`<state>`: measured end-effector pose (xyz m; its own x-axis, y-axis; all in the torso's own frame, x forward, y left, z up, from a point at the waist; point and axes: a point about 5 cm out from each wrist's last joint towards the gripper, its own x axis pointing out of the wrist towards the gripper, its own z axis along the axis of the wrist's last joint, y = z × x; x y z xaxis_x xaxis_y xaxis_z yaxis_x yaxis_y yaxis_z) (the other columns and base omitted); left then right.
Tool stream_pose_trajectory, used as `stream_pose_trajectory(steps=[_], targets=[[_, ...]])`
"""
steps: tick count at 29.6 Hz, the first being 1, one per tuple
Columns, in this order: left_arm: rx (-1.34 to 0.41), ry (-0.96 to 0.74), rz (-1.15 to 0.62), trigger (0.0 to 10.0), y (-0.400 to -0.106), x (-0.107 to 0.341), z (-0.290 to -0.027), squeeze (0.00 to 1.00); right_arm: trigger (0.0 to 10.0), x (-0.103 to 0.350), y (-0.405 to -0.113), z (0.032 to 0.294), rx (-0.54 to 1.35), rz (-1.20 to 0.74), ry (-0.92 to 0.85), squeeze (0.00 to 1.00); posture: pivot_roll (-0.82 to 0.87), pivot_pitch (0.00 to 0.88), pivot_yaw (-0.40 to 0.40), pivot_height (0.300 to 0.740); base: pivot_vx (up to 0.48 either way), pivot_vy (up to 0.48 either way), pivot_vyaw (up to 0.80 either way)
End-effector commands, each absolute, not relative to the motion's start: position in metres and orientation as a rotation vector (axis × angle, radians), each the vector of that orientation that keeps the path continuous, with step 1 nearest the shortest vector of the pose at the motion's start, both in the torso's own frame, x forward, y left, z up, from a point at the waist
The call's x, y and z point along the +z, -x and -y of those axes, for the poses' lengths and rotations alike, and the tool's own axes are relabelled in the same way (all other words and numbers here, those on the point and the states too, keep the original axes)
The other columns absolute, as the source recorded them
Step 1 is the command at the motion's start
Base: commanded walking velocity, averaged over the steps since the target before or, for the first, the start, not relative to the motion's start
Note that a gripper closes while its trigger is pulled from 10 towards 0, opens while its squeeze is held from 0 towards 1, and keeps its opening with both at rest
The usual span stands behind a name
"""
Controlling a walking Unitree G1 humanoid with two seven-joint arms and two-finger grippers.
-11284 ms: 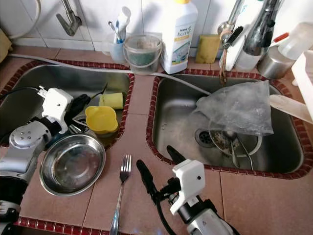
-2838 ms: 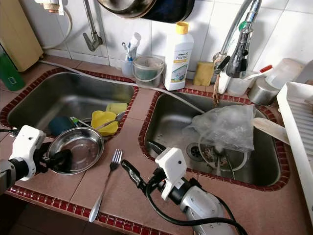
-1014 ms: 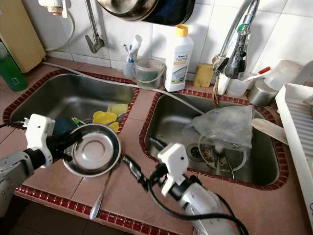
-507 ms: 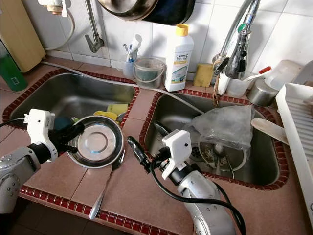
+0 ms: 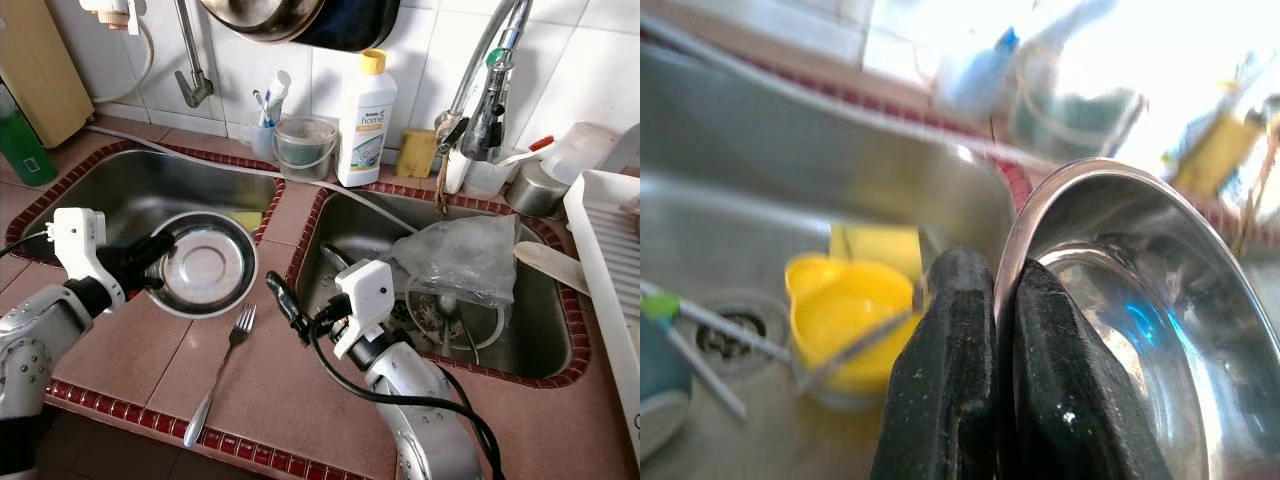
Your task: Kitchen organization
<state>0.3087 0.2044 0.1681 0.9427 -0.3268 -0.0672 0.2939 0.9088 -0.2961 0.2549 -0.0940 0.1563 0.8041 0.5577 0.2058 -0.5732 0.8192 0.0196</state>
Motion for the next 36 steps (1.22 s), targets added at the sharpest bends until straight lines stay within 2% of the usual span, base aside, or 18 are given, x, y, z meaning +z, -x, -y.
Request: stream_pose_trajectory(steps=[1, 12, 19, 36], targets=[[-0.292, 0.297, -0.078, 10.0, -0.315, 0.175, -0.205, 0.0, 10.0, 0.161, -0.26, 0.098, 0.564, 0.226, -0.077, 0.0, -0.06, 0.051, 0.003, 0.74, 0.0, 0.0, 0.0], [-0.25, 0.285, 0.016, 10.0, -0.347, 0.185, -0.194, 0.0, 10.0, 0.166, -0.26, 0.088, 0.6, 0.242, -0.098, 0.0, -0.07, 0.071, 0.003, 0.74, 0.0, 0.0, 0.0], [-0.166, 0.224, 0.041, 10.0, -0.367, 0.184, -0.198, 0.0, 10.0, 0.163, -0.238, 0.078, 0.679, 0.191, -0.141, 0.0, -0.09, 0.133, -0.001, 0.74, 0.0, 0.0, 0.0], [-0.136, 0.092, 0.04, 10.0, -0.38, 0.173, -0.202, 0.0, 10.0, 0.163, -0.193, 0.079, 0.755, 0.051, -0.204, 0.0, -0.15, 0.244, -0.012, 0.74, 0.0, 0.0, 0.0]])
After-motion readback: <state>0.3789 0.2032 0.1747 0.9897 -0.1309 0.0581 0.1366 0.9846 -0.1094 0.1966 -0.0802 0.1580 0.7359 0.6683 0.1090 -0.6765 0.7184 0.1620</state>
